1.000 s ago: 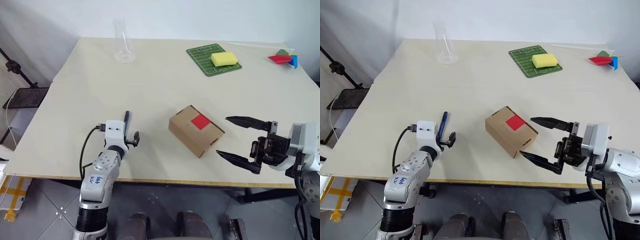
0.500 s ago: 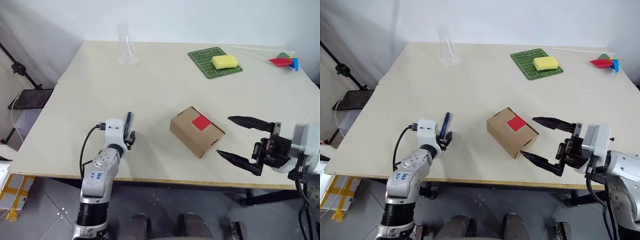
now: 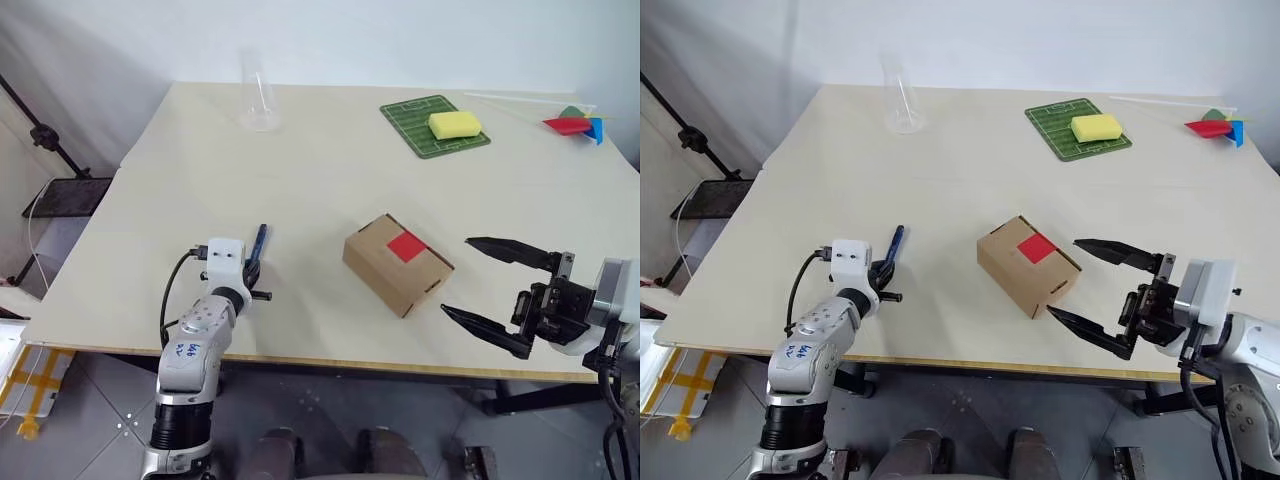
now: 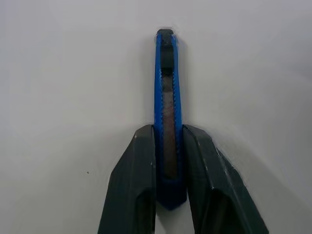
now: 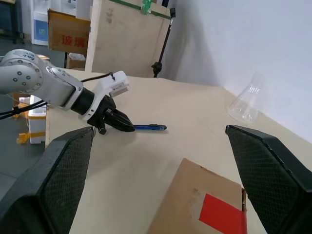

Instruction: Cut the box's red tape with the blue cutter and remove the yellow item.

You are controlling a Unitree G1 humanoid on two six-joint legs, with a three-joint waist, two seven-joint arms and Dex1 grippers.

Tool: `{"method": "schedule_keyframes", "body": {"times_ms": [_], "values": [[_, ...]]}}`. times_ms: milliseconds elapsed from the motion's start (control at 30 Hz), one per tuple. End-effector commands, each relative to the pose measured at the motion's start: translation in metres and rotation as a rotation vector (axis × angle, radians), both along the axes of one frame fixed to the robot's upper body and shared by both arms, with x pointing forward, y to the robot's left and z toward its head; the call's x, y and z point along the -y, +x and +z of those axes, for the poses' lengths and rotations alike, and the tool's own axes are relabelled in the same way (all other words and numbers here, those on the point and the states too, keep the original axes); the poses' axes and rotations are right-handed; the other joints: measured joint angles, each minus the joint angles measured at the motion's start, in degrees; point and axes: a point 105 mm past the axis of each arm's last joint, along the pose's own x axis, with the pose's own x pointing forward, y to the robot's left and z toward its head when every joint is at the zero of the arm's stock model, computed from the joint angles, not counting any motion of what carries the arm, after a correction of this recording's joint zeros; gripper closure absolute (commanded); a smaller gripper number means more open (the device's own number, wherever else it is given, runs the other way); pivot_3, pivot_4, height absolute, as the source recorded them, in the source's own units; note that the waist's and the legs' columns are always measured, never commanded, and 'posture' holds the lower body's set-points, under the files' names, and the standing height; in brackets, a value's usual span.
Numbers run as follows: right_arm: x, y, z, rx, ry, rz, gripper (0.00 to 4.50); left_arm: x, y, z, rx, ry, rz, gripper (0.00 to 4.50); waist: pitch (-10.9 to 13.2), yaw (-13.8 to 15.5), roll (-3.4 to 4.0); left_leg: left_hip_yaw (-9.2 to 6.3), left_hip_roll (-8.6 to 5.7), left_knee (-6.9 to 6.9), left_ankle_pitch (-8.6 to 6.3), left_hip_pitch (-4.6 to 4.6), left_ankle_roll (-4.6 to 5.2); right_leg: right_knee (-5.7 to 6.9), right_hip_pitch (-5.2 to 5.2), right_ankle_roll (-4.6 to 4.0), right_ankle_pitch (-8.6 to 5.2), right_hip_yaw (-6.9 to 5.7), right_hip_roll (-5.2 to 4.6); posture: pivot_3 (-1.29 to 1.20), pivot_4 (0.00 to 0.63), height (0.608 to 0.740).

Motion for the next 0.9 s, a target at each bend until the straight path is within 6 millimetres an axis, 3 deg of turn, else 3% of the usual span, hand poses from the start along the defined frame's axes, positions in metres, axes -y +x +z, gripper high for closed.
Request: {"method": "schedule_keyframes", "body": {"times_ms": [33, 133, 200, 267, 333, 433, 533, 667, 800, 900], "values": [[-0.013, -0.006, 0.025, 0.033, 0.045, 0.019, 0.00, 0.008, -0.017, 0.035, 0.145, -0.015, -0.440, 4.05, 0.05, -0.39, -0.01, -0.03, 0.01, -0.02, 0.01, -0.04, -0.02, -0.01, -0.06, -0.01, 0.00, -0.02, 0.00, 0.00, 0.150, 0.740], [-0.028, -0.008, 0.016, -0.048, -0.046, 0.037, 0.00, -0.005, -0.054, 0.030, 0.103, 0.227, -0.887, 4.05, 0.12, -0.74, -0.05, -0.15, 0.15, -0.20, -0.03, -0.20, -0.10, -0.13, -0.21, -0.19, -0.08, -0.18, 0.06, 0.00, 0.150, 0.740], [-0.040, -0.018, 0.018, -0.065, -0.059, 0.114, 0.00, -0.015, -0.068, 0.019, 0.055, 0.408, -1.078, 4.05, 0.14, -0.81, 0.06, -0.14, 0.15, -0.46, -0.06, -0.15, -0.09, -0.28, -0.21, -0.27, -0.12, -0.19, 0.03, 0.00, 0.150, 0.740], [-0.053, -0.028, 0.014, -0.158, -0.064, 0.180, 0.00, -0.010, -0.073, 0.021, 0.040, 0.440, -1.202, 4.05, 0.21, -0.50, 0.19, -0.14, 0.12, -0.70, -0.05, -0.14, -0.05, -0.49, -0.20, -0.26, -0.12, -0.20, -0.01, 0.00, 0.150, 0.740], [-0.062, -0.039, -0.009, -0.244, -0.189, 0.226, 0.00, 0.014, -0.077, 0.025, 0.067, 0.441, -1.318, 4.05, 0.22, 0.05, 0.19, -0.27, 0.08, -0.75, -0.06, -0.22, 0.03, -0.50, -0.19, -0.25, -0.11, -0.29, -0.05, 0.00, 0.150, 0.740], [-0.062, -0.036, -0.038, -0.289, -0.342, 0.165, 0.69, 0.055, -0.073, 0.015, 0.082, 0.494, -1.357, 4.05, 0.21, 0.58, 0.17, -0.71, 0.03, -0.32, -0.17, -0.76, 0.20, -0.42, -0.28, -0.18, -0.07, -0.37, 0.05, 0.00, 0.150, 0.740], [-0.056, -0.034, -0.059, -0.338, -0.435, 0.111, 1.72, 0.072, -0.082, 0.006, 0.026, 0.540, -1.437, 4.05, 0.27, 0.10, 0.08, -0.72, -0.23, -0.04, -0.26, -0.97, 0.42, -0.27, -0.38, -0.05, 0.00, -0.32, -0.05, 0.00, 0.150, 0.740], [-0.051, -0.028, -0.080, -0.306, -0.517, 0.066, 2.98, 0.096, -0.074, 0.002, 0.034, 0.553, -1.376, 4.05, 0.33, -0.36, -0.02, -0.69, -0.26, -0.02, -0.25, -0.95, 0.47, -0.22, -0.36, -0.02, 0.00, -0.33, -0.05, 0.00, 0.150, 0.740], [-0.036, -0.014, -0.103, -0.307, -0.577, -0.035, 4.41, 0.114, -0.078, -0.006, 0.015, 0.559, -1.358, 4.05, 0.35, -0.38, -0.07, -0.68, -0.25, 0.00, -0.16, -0.86, 0.42, -0.21, -0.28, 0.00, 0.00, -0.32, -0.04, 0.00, 0.150, 0.740], [-0.032, -0.010, -0.110, -0.319, -0.576, -0.068, 4.47, 0.120, -0.080, -0.003, 0.008, 0.531, -1.324, 4.05, 0.35, -0.22, -0.07, -0.71, -0.26, 0.00, -0.11, -0.87, 0.43, -0.20, -0.26, 0.00, 0.00, -0.29, -0.05, 0.00, 0.150, 0.740]]}}
